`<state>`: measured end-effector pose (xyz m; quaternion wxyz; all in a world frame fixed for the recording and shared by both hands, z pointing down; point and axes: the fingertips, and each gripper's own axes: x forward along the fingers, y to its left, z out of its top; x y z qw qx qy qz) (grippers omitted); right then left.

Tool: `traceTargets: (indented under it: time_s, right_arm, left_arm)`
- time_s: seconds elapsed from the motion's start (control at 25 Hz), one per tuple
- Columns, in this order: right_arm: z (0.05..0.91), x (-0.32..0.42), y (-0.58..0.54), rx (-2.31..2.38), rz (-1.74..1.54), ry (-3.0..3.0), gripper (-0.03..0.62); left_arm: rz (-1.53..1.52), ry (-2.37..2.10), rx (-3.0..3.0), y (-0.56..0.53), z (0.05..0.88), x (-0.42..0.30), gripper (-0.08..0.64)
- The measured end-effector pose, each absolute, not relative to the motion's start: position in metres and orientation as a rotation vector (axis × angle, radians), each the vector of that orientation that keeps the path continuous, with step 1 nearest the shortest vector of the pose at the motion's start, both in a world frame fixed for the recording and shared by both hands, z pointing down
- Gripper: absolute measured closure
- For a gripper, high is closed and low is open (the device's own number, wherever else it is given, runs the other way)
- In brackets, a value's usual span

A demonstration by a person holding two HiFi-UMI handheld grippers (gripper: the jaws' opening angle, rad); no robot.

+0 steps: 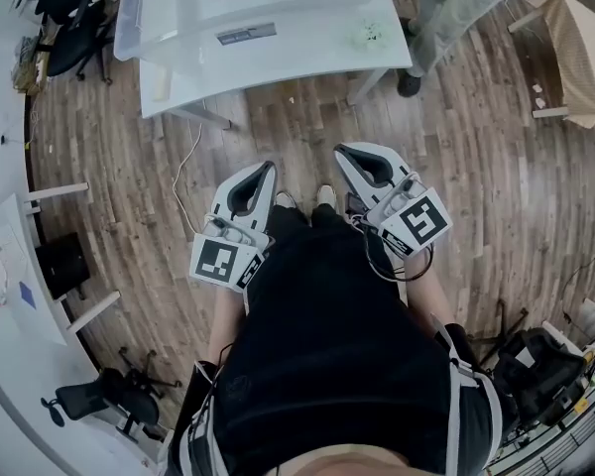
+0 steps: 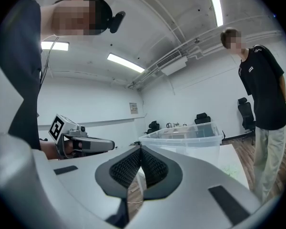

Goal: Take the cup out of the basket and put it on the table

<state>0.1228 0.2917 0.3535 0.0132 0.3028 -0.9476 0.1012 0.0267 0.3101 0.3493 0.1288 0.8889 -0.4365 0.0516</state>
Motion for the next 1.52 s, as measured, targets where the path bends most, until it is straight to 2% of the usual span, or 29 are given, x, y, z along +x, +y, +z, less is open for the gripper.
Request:
traceTargets:
  time_s: [0.6,1.52]
  right_arm:
    - [0.365,0.117,0.266,0.874,0.359,-2.963,0.575]
    - [0.349,-0.013,0.142,0.987,0.287,-2.898,0.575]
  left_arm:
    - [0.157,-1.325,2.525,0.287,0.361,0.022,0.543]
    - [0.106,-1.215,2.635,0.155,0.353,-0.106,0.543]
